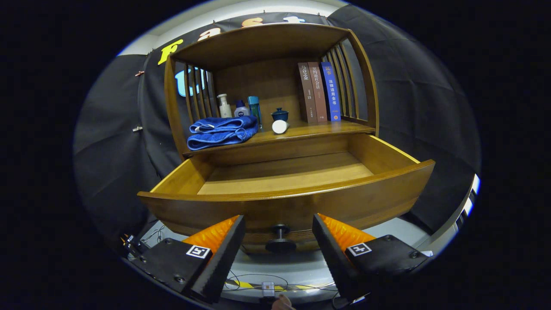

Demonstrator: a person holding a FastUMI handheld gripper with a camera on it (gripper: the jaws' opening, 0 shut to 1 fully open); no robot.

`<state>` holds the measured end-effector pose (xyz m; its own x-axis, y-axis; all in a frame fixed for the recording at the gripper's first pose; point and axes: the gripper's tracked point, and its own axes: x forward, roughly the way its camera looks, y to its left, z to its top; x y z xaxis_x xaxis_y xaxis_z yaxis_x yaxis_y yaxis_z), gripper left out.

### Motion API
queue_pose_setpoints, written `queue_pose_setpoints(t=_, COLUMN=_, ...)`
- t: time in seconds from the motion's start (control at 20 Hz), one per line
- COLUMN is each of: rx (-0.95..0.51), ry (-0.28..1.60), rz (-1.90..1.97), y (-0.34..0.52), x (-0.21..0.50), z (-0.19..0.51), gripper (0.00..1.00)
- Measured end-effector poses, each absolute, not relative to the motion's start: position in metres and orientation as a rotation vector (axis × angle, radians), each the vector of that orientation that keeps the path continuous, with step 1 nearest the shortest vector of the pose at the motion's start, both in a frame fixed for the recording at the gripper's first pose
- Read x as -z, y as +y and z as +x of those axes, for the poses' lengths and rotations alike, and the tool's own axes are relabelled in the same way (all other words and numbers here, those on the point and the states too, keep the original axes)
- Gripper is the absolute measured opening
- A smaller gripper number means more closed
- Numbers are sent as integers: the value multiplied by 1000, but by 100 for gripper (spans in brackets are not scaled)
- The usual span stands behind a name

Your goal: Pull open the drawer, take out the items inside it, and place them on the countertop above the cabinet.

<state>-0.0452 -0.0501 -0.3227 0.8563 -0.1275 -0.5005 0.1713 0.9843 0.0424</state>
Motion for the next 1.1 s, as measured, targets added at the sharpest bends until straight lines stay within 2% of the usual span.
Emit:
queue_pose_setpoints(t=0.55, rx=172, ry=517, rz=65, y=-56, x=327, z=-31, gripper=99)
queue_pose_setpoints(t=1.1, rx=165, ry=506, rz=76, y=-67, x=332, z=48, gripper=99)
